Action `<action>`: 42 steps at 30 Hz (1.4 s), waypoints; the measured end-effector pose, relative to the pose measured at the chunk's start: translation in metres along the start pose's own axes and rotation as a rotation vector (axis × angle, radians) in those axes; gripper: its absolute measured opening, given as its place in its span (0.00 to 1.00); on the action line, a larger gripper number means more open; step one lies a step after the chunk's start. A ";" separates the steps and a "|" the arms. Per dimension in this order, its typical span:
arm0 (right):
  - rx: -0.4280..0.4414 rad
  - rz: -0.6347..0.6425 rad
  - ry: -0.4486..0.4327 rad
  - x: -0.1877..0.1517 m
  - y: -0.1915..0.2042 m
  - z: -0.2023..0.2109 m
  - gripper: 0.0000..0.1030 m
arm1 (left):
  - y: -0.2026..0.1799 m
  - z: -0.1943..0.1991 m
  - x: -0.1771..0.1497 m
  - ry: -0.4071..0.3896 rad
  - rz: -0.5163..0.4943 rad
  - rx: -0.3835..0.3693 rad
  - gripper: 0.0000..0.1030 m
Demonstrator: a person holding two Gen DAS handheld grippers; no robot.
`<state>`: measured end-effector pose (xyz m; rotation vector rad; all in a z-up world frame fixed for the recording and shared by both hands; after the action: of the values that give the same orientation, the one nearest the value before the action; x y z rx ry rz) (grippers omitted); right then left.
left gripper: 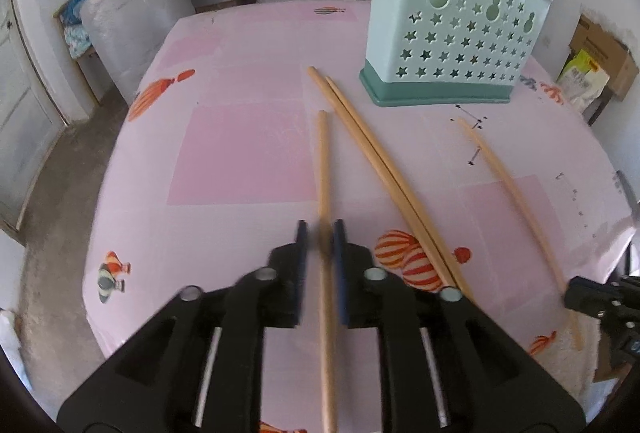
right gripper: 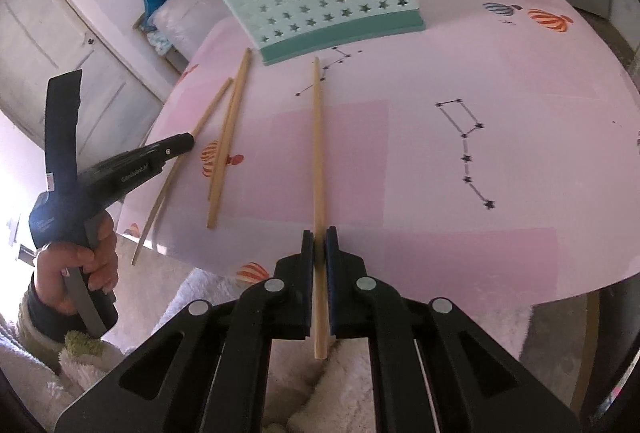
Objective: Organize utensils
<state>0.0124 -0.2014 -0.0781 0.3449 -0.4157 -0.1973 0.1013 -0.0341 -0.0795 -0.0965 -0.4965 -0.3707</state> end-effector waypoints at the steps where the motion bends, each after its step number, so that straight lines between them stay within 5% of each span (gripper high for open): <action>1: 0.001 -0.002 0.000 0.001 -0.001 -0.001 0.06 | -0.001 -0.001 0.003 -0.001 -0.008 0.012 0.21; 16: -0.066 0.066 -0.049 0.046 0.015 -0.023 0.22 | -0.010 -0.011 0.022 -0.012 -0.036 0.095 0.22; 36: -0.127 0.088 -0.073 0.076 0.016 -0.039 0.23 | -0.012 -0.011 0.022 -0.011 -0.040 0.099 0.19; 42: -0.124 0.070 -0.086 0.076 0.017 -0.040 0.23 | -0.005 -0.012 0.022 -0.015 -0.012 0.048 0.19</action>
<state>0.0990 -0.1942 -0.0787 0.2001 -0.4971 -0.1689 0.1230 -0.0483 -0.0796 -0.0504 -0.5205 -0.3695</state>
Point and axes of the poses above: each gripper's, at about its wrist camera, not at the fingertips, and z roughly against the way its jaws point, y to its left, x to its top, the point moved 2 cm from there along -z, roughly the way its jaws point, and after that the axes turned 7 degrees about y, right-handed, at the moved point
